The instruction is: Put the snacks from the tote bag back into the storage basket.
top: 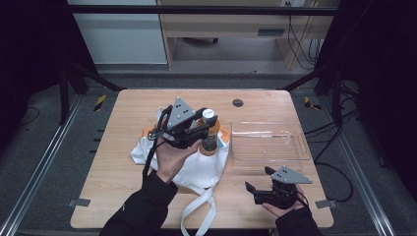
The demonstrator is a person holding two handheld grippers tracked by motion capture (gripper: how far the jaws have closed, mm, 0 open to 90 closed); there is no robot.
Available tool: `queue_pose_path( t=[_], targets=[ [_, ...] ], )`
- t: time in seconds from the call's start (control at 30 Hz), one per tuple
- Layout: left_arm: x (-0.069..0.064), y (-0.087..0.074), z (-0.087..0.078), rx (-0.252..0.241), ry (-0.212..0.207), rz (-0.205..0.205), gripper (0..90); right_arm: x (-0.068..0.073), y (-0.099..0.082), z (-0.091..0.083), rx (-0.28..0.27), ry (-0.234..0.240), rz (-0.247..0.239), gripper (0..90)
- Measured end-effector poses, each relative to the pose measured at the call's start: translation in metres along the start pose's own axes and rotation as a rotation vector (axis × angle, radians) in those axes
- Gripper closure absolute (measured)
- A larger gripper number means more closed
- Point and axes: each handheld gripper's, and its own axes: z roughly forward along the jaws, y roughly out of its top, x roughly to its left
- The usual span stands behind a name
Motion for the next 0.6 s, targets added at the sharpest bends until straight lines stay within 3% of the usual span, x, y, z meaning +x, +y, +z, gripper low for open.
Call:
queue_pose_path(
  t=[0.6],
  targets=[
    [-0.023,0.009,0.035,-0.009,-0.037,-0.010,59.0,-0.001,0.000,0.000,-0.004,0.006,0.004,12.0]
  ],
)
